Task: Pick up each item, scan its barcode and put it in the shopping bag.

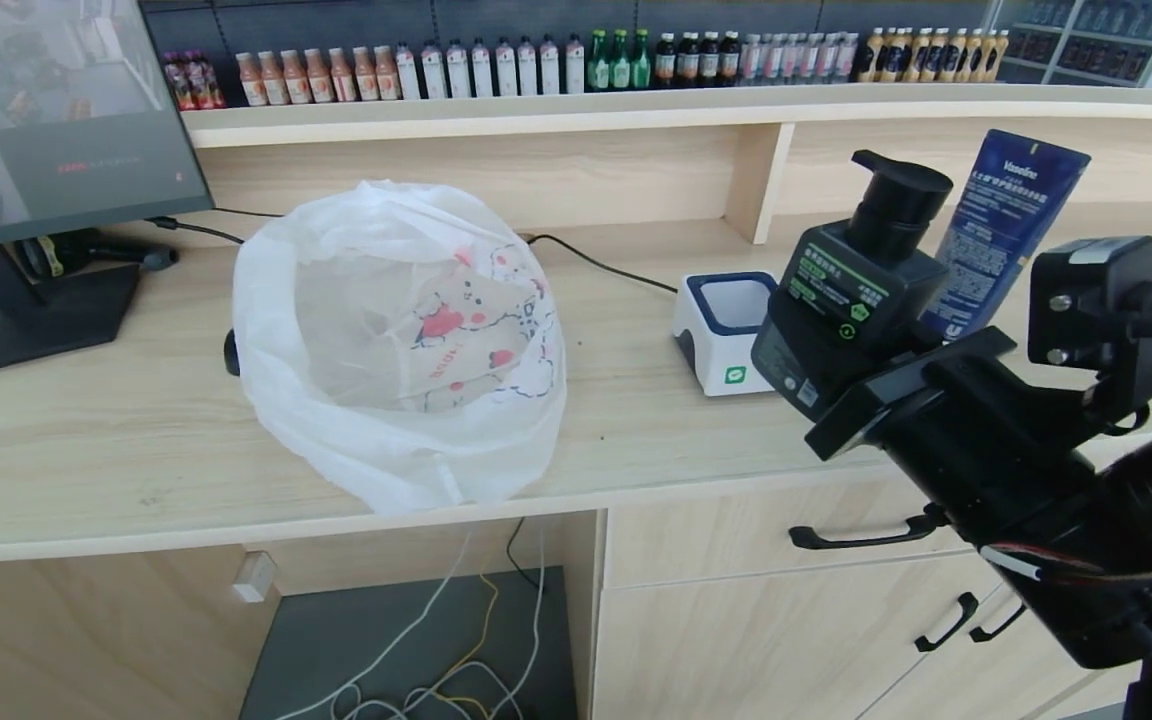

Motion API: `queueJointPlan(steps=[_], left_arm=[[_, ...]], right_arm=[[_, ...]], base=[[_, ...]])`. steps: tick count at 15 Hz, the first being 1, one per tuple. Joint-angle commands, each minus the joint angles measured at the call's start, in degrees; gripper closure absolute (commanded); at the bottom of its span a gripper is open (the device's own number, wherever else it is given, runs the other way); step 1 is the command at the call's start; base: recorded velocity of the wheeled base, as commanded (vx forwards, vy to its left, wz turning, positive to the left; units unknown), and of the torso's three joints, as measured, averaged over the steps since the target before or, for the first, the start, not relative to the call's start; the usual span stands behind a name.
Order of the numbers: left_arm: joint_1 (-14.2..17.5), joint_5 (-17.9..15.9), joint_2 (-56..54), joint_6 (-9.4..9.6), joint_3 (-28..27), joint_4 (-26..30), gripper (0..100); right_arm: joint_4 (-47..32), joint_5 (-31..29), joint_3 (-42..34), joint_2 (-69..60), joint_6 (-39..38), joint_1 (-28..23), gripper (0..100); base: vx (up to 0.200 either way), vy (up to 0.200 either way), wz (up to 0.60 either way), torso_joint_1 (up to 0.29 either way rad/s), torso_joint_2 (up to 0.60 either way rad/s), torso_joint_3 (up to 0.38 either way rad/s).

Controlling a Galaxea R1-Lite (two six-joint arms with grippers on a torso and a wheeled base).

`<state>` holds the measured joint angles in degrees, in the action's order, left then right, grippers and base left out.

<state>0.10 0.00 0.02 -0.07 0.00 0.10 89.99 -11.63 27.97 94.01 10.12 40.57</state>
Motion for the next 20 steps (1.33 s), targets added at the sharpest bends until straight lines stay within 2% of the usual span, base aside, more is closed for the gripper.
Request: queueJointPlan(steps=[1, 3, 4, 6, 8, 9, 10, 11, 12, 15, 17, 20], left_arm=[[-0.01, 0.0, -0.02, -0.01, 0.0, -0.01, 0], [-0.01, 0.0, -0.02, -0.01, 0.0, -0.01, 0], [-0.01, 0.0, -0.02, -0.01, 0.0, -0.01, 0], [-0.01, 0.0, -0.02, -0.01, 0.0, -0.01, 0], [-0.01, 0.0, -0.02, -0.01, 0.0, -0.01, 0], [-0.01, 0.0, -0.02, -0.01, 0.0, -0.01, 0], [-0.01, 0.0, -0.02, -0.01, 0.0, -0.01, 0], [-0.01, 0.0, -0.02, -0.01, 0.0, -0.01, 0], [-0.01, 0.0, -0.02, -0.01, 0.0, -0.01, 0], [-0.01, 0.0, -0.02, -0.01, 0.0, -0.01, 0], [-0.01, 0.0, -0.02, -0.01, 0.0, -0.01, 0], [-0.01, 0.0, -0.02, -0.01, 0.0, -0.01, 0]], right_arm=[[0.01, 0.29, -0.81, -1.38, -0.45, -1.02, 100], [0.01, 1.79, 0.07, -2.52, -0.27, -2.34, 100], [0.01, 6.36, 3.06, -2.34, 1.48, -2.51, 100], [-0.25, 8.64, 5.17, -1.2, 3.77, -3.04, 100], [-0.87, 12.25, 7.81, 1.08, 6.32, -6.73, 100], [-0.96, 16.55, 9.21, 2.05, 7.64, -10.42, 100], [-0.96, 18.22, 9.83, 2.4, 7.9, -11.74, 100], [-1.4, 24.73, 12.64, 3.63, 8.43, -15.52, 100], [-2.1, 30.35, 15.72, 5.3, 9.57, -17.46, 100], [-2.36, 39.32, 23.71, 10.66, 14.93, -20.97, 100], [-2.36, 42.48, 27.93, 13.56, 19.24, -23.7, 100], [-3.33, 42.66, 29.87, 15.32, 24.16, -25.1, 100]], base=[[0.0, 0.0, 0.0, 0.0, 0.0, 0.0], [0.0, 0.0, 0.0, 0.0, 0.0, 0.0], [0.0, 0.0, 0.0, 0.0, 0.0, 0.0], [0.0, 0.0, 0.0, 0.0, 0.0, 0.0], [0.0, 0.0, 0.0, 0.0, 0.0, 0.0], [0.0, 0.0, 0.0, 0.0, 0.0, 0.0], [0.0, 0.0, 0.0, 0.0, 0.0, 0.0], [0.0, 0.0, 0.0, 0.0, 0.0, 0.0], [0.0, 0.0, 0.0, 0.0, 0.0, 0.0], [0.0, 0.0, 0.0, 0.0, 0.0, 0.0], [0.0, 0.0, 0.0, 0.0, 0.0, 0.0], [0.0, 0.0, 0.0, 0.0, 0.0, 0.0]])
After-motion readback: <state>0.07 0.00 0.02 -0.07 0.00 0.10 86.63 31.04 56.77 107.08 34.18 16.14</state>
